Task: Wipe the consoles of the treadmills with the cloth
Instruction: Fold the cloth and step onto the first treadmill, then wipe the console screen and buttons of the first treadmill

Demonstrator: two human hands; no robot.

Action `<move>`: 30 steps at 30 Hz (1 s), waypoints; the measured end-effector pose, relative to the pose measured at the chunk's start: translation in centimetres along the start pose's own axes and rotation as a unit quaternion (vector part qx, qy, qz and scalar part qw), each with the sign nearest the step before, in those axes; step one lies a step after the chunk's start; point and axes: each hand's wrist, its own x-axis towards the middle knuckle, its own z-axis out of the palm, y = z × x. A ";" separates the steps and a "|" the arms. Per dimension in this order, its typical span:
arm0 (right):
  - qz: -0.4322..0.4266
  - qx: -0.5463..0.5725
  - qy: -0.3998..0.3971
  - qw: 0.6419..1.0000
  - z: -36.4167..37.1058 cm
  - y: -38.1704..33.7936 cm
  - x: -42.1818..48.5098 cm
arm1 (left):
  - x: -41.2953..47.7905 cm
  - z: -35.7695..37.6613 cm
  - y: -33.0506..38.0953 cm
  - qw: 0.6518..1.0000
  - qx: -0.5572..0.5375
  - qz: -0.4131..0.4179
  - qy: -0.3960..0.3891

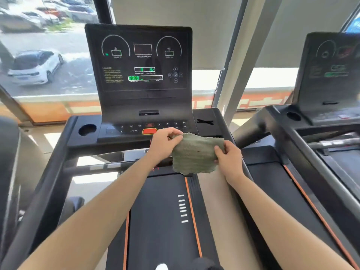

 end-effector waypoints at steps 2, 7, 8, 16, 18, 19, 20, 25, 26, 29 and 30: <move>0.012 0.008 -0.002 1.000 1.3 -1.2 3.2 | 4.0 -0.1 -0.9 1.000 0.012 -0.004 -0.006; 0.024 -0.003 0.006 1.000 5.1 -1.0 12.4 | 12.9 0.5 -3.7 0.998 0.066 -0.014 -0.002; 0.019 -0.011 0.004 1.000 5.9 -0.7 14.0 | 14.4 0.9 -4.6 0.997 0.069 -0.024 0.000; 0.003 -0.003 0.014 1.000 10.1 0.3 24.7 | 23.2 2.7 -7.7 0.997 0.026 -0.056 0.037; -0.010 0.011 0.024 1.000 11.1 -0.6 27.7 | 26.0 2.3 -7.2 0.996 0.010 -0.042 0.077; -0.014 0.017 0.029 0.999 11.6 -1.2 28.9 | 27.2 2.1 -7.0 0.995 0.011 -0.031 0.094; -0.017 0.022 0.037 0.999 12.1 -1.7 30.1 | 28.4 1.9 -6.9 0.994 0.014 -0.016 0.108; -0.057 0.022 0.077 0.995 14.5 -3.4 34.6 | 33.2 1.2 -7.9 0.979 0.102 0.105 0.143; -0.076 0.009 0.082 0.994 15.0 -3.5 35.4 | 33.9 1.1 -8.2 0.974 0.121 0.124 0.146; -0.137 -0.021 0.090 0.986 16.3 -4.1 37.1 | 35.3 0.7 -8.5 0.958 0.183 0.156 0.158; -0.147 -0.037 0.084 0.985 16.7 -4.2 37.5 | 35.6 0.6 -8.4 0.950 0.218 0.152 0.161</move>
